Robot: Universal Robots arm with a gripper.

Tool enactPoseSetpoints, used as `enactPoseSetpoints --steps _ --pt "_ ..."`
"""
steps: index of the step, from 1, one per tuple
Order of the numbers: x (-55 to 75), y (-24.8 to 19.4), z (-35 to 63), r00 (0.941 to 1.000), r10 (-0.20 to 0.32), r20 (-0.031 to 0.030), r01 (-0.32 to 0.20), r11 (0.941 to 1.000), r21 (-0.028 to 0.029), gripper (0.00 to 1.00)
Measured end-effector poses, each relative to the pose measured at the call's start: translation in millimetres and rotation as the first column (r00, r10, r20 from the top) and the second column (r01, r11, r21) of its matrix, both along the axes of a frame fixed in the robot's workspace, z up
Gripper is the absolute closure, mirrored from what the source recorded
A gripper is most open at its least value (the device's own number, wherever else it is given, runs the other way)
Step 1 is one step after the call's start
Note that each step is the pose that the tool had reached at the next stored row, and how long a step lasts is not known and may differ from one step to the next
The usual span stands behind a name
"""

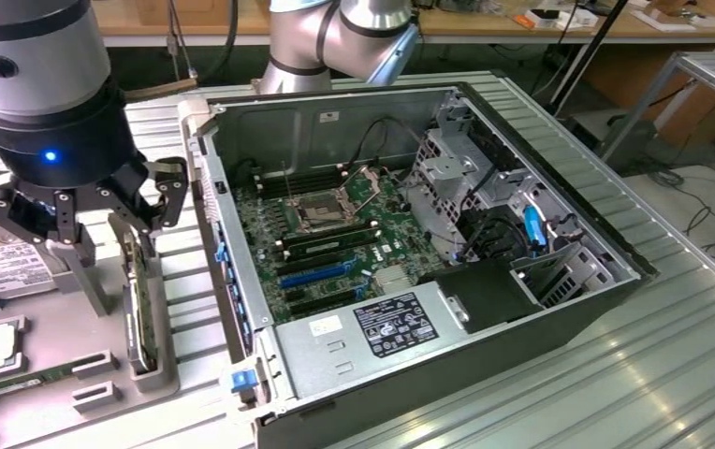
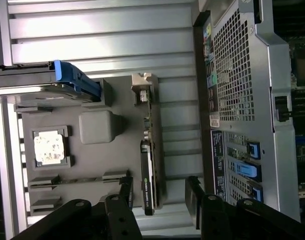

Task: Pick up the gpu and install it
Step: 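Pick up the gpu and move the gpu toward the slot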

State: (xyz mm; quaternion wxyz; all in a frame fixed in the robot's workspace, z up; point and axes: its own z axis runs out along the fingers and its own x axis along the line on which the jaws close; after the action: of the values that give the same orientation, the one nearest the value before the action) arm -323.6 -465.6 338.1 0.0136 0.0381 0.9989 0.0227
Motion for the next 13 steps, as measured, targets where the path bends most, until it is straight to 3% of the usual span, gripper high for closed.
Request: enactPoseSetpoints --steps 13 --pt "-1.9 0.0 -27.9 1.0 0.0 0.0001 0.0 1.0 0.0001 0.46"
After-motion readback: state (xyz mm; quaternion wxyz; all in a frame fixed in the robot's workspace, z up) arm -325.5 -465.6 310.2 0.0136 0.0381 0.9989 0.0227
